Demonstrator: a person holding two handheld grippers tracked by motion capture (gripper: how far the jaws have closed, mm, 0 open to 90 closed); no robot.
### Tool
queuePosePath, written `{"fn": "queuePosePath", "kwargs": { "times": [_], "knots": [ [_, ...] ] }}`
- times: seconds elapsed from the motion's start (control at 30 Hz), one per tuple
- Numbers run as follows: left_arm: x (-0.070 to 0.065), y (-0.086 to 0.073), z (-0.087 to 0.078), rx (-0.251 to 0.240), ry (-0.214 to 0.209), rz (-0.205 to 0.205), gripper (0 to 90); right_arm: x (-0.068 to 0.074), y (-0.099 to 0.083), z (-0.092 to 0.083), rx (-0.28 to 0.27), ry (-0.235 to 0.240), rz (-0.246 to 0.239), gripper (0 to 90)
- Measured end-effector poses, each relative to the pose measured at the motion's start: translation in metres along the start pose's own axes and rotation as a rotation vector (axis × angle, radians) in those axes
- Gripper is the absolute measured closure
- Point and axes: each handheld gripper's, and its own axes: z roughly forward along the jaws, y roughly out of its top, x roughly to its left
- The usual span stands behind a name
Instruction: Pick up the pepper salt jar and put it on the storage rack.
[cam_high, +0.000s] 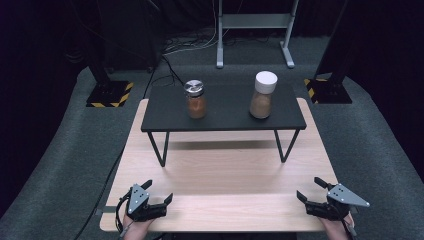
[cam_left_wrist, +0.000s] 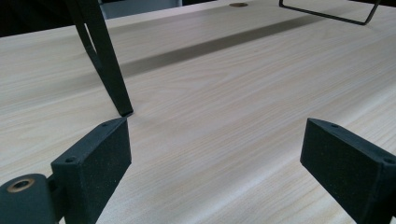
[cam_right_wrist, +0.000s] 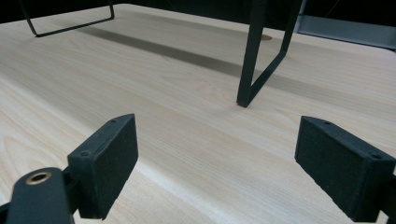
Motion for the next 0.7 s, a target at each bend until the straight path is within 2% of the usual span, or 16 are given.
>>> {"fn": "queuePosePath", "kwargs": {
  "times": [0.07,0.23,0.7],
  "knots": [
    [0.0002,0.0000,0.0000,0.000,-0.001,-0.001,8.4,-0.0006,0.0002,0.0011,0.006,0.002,-0.001,12.1],
    [-0.0002,-0.0005,-0.0003,-0.003,0.001,0.001,8.4,-0.0086,-0.0004,0.0065,0.021,0.043,0.037,10.4],
    [-0.0003,-0.0011,-0.0003,-0.007,0.003,-0.003,8.4,-0.0082,0.0006,0.0091,0.045,0.027,0.047,9.3]
  ]
}}
